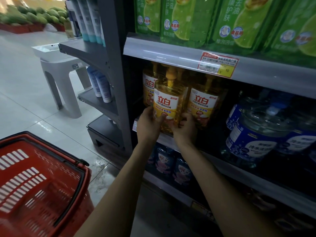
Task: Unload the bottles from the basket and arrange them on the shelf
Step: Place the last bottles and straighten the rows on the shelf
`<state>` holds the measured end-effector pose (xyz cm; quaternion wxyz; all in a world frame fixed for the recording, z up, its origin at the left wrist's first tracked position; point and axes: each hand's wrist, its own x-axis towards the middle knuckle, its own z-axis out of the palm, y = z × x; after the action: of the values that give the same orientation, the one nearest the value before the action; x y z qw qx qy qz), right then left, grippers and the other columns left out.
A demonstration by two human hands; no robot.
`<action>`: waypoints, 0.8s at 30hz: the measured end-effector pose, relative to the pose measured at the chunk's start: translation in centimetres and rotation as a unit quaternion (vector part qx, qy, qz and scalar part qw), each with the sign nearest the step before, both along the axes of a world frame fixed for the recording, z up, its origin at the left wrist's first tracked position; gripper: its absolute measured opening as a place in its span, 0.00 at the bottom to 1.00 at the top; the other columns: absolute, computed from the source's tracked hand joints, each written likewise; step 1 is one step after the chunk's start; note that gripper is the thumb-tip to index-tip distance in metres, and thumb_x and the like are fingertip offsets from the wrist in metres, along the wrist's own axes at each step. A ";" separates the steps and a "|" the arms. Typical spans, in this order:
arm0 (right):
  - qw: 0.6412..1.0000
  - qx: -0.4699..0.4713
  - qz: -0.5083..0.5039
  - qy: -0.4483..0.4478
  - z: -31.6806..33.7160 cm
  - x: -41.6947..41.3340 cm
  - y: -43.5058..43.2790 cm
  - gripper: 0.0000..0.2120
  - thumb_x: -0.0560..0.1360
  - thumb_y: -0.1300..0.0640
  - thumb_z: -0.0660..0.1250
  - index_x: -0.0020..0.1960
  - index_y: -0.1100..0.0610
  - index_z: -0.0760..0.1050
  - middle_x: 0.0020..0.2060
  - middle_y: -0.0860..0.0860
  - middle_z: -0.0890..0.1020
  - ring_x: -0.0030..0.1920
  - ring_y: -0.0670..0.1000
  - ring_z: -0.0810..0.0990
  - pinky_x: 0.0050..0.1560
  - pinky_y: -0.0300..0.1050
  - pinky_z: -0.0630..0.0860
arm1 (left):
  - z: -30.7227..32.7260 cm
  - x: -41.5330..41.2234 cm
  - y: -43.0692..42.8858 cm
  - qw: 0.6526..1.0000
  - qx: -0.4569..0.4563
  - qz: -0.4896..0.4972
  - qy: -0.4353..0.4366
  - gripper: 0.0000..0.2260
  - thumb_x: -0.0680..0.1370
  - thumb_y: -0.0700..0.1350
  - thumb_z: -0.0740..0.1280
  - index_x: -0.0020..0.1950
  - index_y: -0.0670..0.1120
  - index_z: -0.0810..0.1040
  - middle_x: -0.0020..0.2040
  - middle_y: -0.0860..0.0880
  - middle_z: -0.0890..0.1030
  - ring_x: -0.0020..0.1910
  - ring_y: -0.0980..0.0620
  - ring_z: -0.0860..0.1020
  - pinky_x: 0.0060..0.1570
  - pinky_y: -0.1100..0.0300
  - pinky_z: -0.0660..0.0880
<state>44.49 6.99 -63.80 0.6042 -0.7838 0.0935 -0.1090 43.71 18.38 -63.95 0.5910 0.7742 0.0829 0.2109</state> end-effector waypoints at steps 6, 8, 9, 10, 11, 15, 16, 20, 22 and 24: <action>1.000 0.004 -0.002 -0.006 -0.2 -0.1 0.2 0.19 0.75 0.58 0.75 0.62 0.49 0.72 0.60 0.52 0.82 0.63 0.54 0.80 0.60 0.59 0.81 | 0.3 -0.3 -0.4 1.000 -0.014 0.004 0.008 0.27 0.74 0.59 0.73 0.70 0.50 0.76 0.61 0.54 0.84 0.58 0.58 0.82 0.58 0.48 0.81; 1.000 0.002 -0.002 -0.007 -0.1 -0.1 0.3 0.20 0.76 0.58 0.74 0.64 0.49 0.71 0.61 0.52 0.81 0.64 0.54 0.79 0.61 0.58 0.80 | 0.3 -0.3 -0.5 1.000 -0.011 -0.002 0.010 0.28 0.72 0.62 0.71 0.70 0.52 0.77 0.60 0.56 0.84 0.57 0.59 0.82 0.58 0.47 0.81; 1.000 0.005 -0.001 -0.005 -0.2 0.0 0.3 0.21 0.76 0.58 0.74 0.65 0.49 0.71 0.62 0.52 0.80 0.65 0.54 0.79 0.61 0.57 0.80 | 0.3 -0.4 -0.5 1.000 -0.011 -0.005 0.011 0.29 0.72 0.63 0.70 0.70 0.53 0.76 0.60 0.57 0.84 0.57 0.60 0.82 0.58 0.47 0.81; 1.000 0.009 0.000 -0.004 -0.3 0.0 0.2 0.21 0.76 0.58 0.74 0.65 0.49 0.70 0.62 0.52 0.80 0.65 0.54 0.79 0.61 0.56 0.80 | 0.3 -0.4 -0.6 1.000 -0.013 -0.006 0.011 0.29 0.72 0.63 0.70 0.70 0.53 0.76 0.60 0.57 0.84 0.58 0.60 0.82 0.58 0.47 0.81; 1.000 0.012 0.003 -0.002 -0.3 0.0 0.2 0.22 0.76 0.59 0.74 0.66 0.49 0.70 0.63 0.52 0.80 0.65 0.54 0.79 0.61 0.56 0.80 | 0.3 -0.5 -0.6 1.000 -0.015 -0.008 0.010 0.28 0.73 0.62 0.71 0.71 0.53 0.76 0.60 0.57 0.84 0.58 0.60 0.82 0.59 0.47 0.81; 1.000 0.009 0.004 -0.005 -0.2 0.0 0.2 0.22 0.76 0.58 0.75 0.66 0.49 0.71 0.62 0.52 0.81 0.65 0.54 0.79 0.62 0.58 0.80 | 0.4 -0.6 -0.6 1.000 -0.018 -0.008 0.010 0.26 0.75 0.58 0.72 0.71 0.53 0.75 0.61 0.56 0.84 0.58 0.60 0.82 0.59 0.46 0.81; 1.000 0.009 0.004 -0.004 -0.1 0.0 0.2 0.22 0.75 0.58 0.75 0.66 0.49 0.71 0.62 0.52 0.81 0.65 0.54 0.79 0.61 0.58 0.80 | 0.4 -0.6 -0.6 1.000 -0.016 -0.009 0.012 0.27 0.74 0.59 0.72 0.71 0.53 0.75 0.61 0.56 0.84 0.58 0.59 0.82 0.59 0.46 0.81; 1.000 -0.008 0.017 0.008 0.3 -0.1 -0.5 0.21 0.75 0.58 0.76 0.64 0.50 0.73 0.61 0.52 0.82 0.64 0.55 0.80 0.61 0.59 0.80 | 0.8 -1.3 -0.3 0.999 0.007 -0.031 0.024 0.31 0.71 0.61 0.72 0.72 0.52 0.74 0.61 0.56 0.83 0.59 0.57 0.81 0.59 0.45 0.80; 0.999 -0.027 0.029 0.016 0.7 -0.6 -1.1 0.19 0.74 0.57 0.77 0.61 0.52 0.74 0.60 0.52 0.82 0.61 0.54 0.81 0.58 0.55 0.81 | 1.1 -2.1 -0.1 0.997 0.054 -0.039 0.029 0.28 0.74 0.59 0.73 0.71 0.52 0.75 0.60 0.56 0.83 0.56 0.58 0.81 0.58 0.47 0.81; 0.998 -0.054 0.043 0.014 1.2 -1.2 -2.0 0.17 0.74 0.57 0.77 0.59 0.52 0.75 0.59 0.51 0.81 0.59 0.53 0.80 0.55 0.49 0.80 | 1.2 -3.0 0.4 0.989 0.138 -0.040 0.037 0.24 0.77 0.55 0.73 0.71 0.52 0.74 0.60 0.53 0.83 0.54 0.56 0.81 0.56 0.48 0.80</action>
<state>43.26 4.99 -62.60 0.5640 -0.8199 0.0617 -0.0767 40.69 18.74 -62.80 0.4832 0.8582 0.0435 0.1676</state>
